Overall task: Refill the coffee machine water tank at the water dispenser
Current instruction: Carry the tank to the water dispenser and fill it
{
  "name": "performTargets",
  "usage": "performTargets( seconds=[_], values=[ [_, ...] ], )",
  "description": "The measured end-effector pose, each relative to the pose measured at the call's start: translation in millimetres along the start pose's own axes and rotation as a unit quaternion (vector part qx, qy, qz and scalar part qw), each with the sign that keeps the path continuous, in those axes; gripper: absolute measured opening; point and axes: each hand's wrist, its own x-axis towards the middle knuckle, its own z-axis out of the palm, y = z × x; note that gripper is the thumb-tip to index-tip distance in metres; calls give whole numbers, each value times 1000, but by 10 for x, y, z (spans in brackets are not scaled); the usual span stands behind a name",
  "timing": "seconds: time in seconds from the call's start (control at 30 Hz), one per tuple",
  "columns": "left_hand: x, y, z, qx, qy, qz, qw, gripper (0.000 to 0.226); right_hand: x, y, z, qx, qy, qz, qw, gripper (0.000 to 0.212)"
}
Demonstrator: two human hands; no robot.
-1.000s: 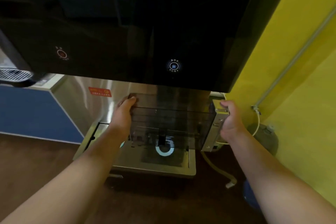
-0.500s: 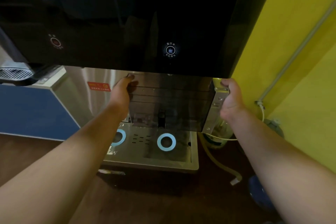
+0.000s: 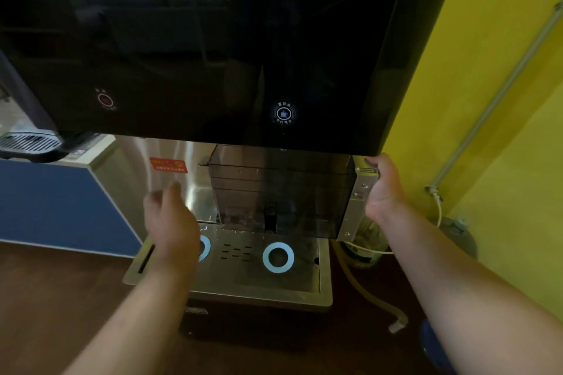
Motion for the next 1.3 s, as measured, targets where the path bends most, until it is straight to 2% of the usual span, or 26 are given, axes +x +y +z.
performTargets(
  seconds=[0.03,0.07,0.1,0.17,0.2,0.23,0.3,0.37,0.5,0.7,0.8,0.87,0.93,0.97,1.0,1.03,1.1,1.17,1.23,1.3],
  values=[
    [-193,-12,-73,65,-24,91,993,14,-1,-10,-1,0,3,2,1000,20],
    [-379,15,-100,148,-87,196,966,12,5,-16,-11,-2,10,5,1000,19],
    [-537,92,-84,242,-153,295,912,17,6,-25,-15,1,17,8,1000,18],
    [-649,237,46,388,-212,453,774,54,0,-40,-24,5,13,19,1000,20],
    [-647,304,148,426,-215,491,729,73,-2,-46,-27,6,9,21,1000,21],
    [-644,372,255,456,-216,494,708,87,-2,-48,-31,5,3,21,1000,23],
    [-620,441,439,502,-206,470,696,98,-6,-47,-41,2,-9,15,1000,26],
    [-569,426,539,532,-187,458,687,97,-16,-46,-56,-6,-42,4,999,28],
    [-479,488,613,527,-173,448,701,96,-26,-44,-77,-17,-48,7,999,30],
    [-419,495,680,548,-187,428,694,94,-68,-69,-44,-4,-35,22,999,30],
    [-391,473,693,538,-190,446,690,93,-82,-57,-48,-9,-33,19,999,31],
    [-346,475,688,484,-188,495,697,84,-98,-58,-35,-16,-38,14,999,28],
    [-258,394,584,383,-201,520,737,53,-79,-41,-44,-13,-39,10,999,28],
    [-232,315,487,311,-196,505,781,31,-65,-29,-59,-14,-35,7,999,28],
    [-202,233,383,234,-182,461,836,14,-59,-26,-63,-16,-29,2,999,28],
    [-177,172,284,161,-153,395,891,8,-60,-22,-62,-15,-26,-2,1000,28],
    [-120,98,139,67,-61,238,967,13,-62,-17,-63,-8,-28,1,1000,29],
    [45,32,63,29,-22,91,995,12,-76,-24,-56,1,-33,7,999,30],
    [232,10,48,29,-83,-21,996,41,-91,-35,-45,12,-31,14,999,32],
    [357,-28,84,-3,-157,-93,983,57,-101,-35,-32,17,-24,20,999,32]
  ],
)
